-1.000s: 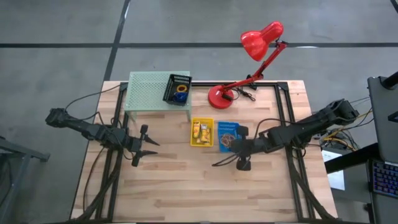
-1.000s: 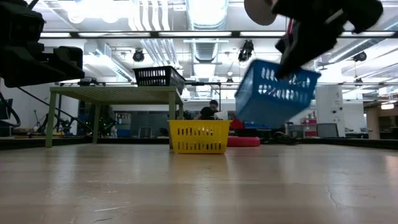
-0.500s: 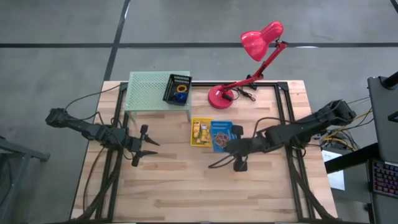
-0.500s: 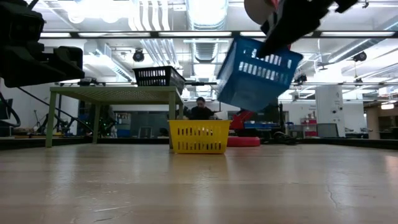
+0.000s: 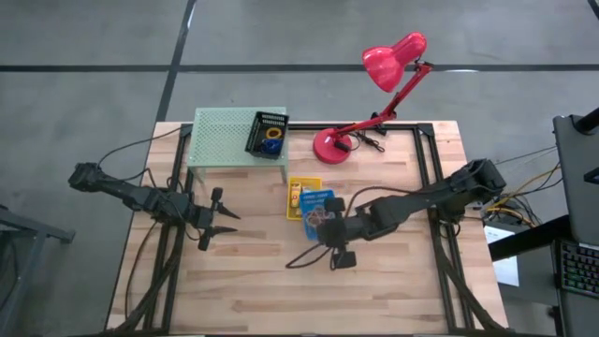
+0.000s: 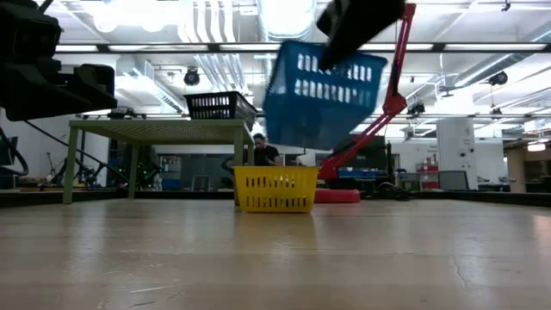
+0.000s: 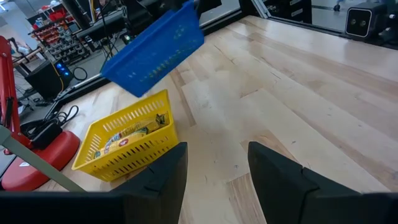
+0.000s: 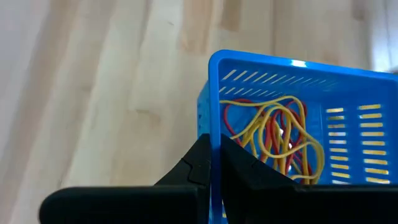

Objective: Pick & Place Office Desk Supplies
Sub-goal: Put the blue basket filled with rubber bands on the shelf

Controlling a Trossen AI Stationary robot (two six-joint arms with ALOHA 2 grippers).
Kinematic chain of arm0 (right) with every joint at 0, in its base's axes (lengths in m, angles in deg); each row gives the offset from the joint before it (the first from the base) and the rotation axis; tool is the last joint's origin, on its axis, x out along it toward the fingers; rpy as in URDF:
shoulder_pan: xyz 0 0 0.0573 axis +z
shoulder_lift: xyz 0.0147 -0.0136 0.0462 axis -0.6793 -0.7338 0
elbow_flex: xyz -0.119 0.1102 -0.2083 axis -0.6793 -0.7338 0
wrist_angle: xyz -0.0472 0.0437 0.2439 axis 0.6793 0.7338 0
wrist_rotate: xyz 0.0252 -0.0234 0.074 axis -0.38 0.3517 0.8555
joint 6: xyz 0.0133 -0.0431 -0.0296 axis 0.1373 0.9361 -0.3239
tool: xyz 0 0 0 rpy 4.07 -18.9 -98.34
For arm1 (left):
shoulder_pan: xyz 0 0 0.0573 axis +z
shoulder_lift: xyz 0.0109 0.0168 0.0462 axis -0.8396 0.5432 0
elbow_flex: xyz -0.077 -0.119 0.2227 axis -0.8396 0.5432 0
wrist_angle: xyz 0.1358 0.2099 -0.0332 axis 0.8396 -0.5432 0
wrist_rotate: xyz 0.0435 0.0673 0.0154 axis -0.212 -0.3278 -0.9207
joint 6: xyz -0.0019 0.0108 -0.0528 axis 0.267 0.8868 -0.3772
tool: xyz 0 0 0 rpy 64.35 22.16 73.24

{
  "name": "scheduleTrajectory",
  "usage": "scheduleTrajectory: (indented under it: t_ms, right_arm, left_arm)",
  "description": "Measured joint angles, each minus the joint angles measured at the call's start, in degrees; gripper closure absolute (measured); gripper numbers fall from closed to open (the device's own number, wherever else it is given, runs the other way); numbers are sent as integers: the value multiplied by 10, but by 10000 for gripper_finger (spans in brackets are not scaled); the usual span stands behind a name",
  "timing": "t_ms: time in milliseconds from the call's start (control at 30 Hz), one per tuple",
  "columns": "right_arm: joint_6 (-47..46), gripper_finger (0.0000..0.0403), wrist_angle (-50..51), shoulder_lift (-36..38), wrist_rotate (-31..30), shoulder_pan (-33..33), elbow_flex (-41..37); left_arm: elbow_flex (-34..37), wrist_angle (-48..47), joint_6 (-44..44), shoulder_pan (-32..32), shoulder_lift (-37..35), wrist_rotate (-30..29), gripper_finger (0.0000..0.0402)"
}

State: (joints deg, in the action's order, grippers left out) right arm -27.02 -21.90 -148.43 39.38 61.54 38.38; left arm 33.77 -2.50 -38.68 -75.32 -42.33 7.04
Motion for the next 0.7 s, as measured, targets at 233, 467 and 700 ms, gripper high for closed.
scheduleTrajectory:
  t_ms: [233,467,700]
  right_arm:
    - [12,390,-82,-33,1,24,19]
    - [15,390,-132,-81,1,30,43]
    - [2,390,-127,-166,0,34,138]
  left_arm:
    - [0,0,0,0,0,0,229]
    - [0,0,0,0,0,0,229]
    - [0,0,0,0,0,0,229]
